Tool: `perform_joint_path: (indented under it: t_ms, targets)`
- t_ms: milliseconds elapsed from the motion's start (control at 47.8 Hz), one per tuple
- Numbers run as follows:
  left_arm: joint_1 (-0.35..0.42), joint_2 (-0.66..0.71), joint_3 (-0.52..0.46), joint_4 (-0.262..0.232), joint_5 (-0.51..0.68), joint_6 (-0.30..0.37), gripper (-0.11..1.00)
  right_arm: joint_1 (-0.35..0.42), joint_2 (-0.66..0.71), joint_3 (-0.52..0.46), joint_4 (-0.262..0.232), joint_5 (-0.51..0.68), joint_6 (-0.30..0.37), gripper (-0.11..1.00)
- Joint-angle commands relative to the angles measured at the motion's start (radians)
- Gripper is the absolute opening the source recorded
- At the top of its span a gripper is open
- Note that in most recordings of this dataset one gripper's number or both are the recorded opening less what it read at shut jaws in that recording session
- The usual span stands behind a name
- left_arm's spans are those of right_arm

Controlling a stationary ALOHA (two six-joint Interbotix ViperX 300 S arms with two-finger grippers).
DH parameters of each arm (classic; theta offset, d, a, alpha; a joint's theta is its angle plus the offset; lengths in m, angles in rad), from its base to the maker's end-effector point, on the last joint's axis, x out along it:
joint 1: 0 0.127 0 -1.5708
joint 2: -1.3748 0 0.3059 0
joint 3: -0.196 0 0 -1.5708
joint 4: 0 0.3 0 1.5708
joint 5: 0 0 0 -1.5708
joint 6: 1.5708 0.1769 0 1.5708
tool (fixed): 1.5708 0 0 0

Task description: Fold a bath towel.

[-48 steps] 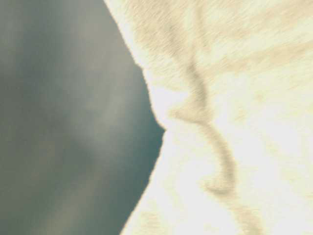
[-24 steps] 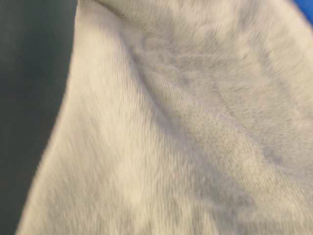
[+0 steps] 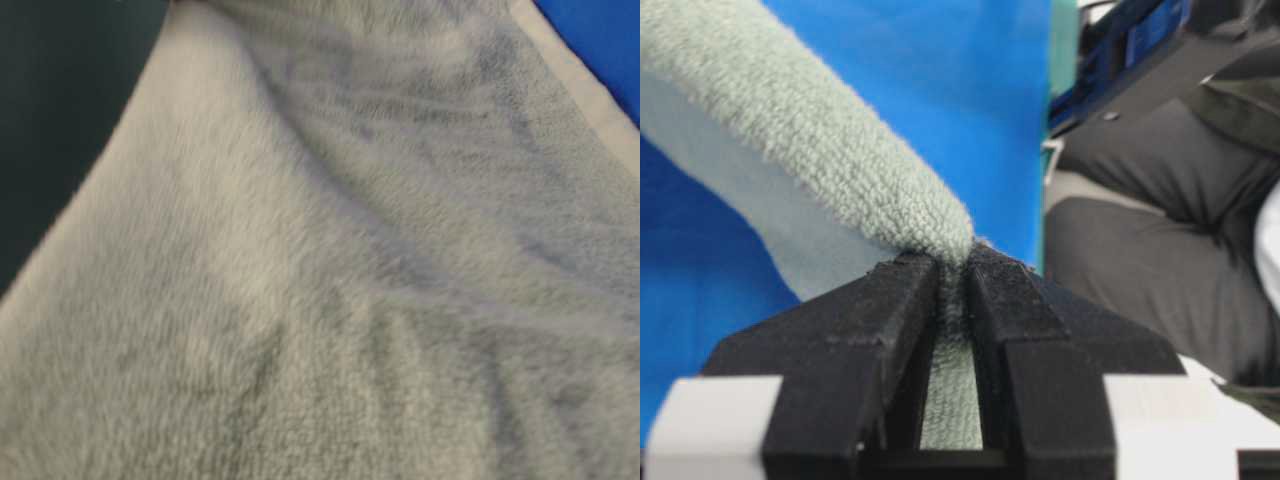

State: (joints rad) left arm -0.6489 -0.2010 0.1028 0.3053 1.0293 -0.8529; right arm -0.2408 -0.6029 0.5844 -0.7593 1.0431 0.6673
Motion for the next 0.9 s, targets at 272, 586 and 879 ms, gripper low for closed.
perform_joint_path:
  t_ms: [272, 586, 879]
  targets:
    - [-0.023, 0.118, -0.213, 0.008, 0.011, 0.011, 0.09, 0.466, -0.242, -0.008, 0.023, 0.451, 0.238, 0.18]
    - [-0.012, 0.041, -0.049, 0.043, 0.114, -0.067, 0.09, 0.41, -0.071, 0.052, -0.121, 0.362, 0.247, 0.18]
    - [0.061, -0.144, 0.425, 0.043, 0.032, -0.295, 0.09, -0.018, 0.15, 0.169, -0.072, -0.17, 0.244, 0.18]
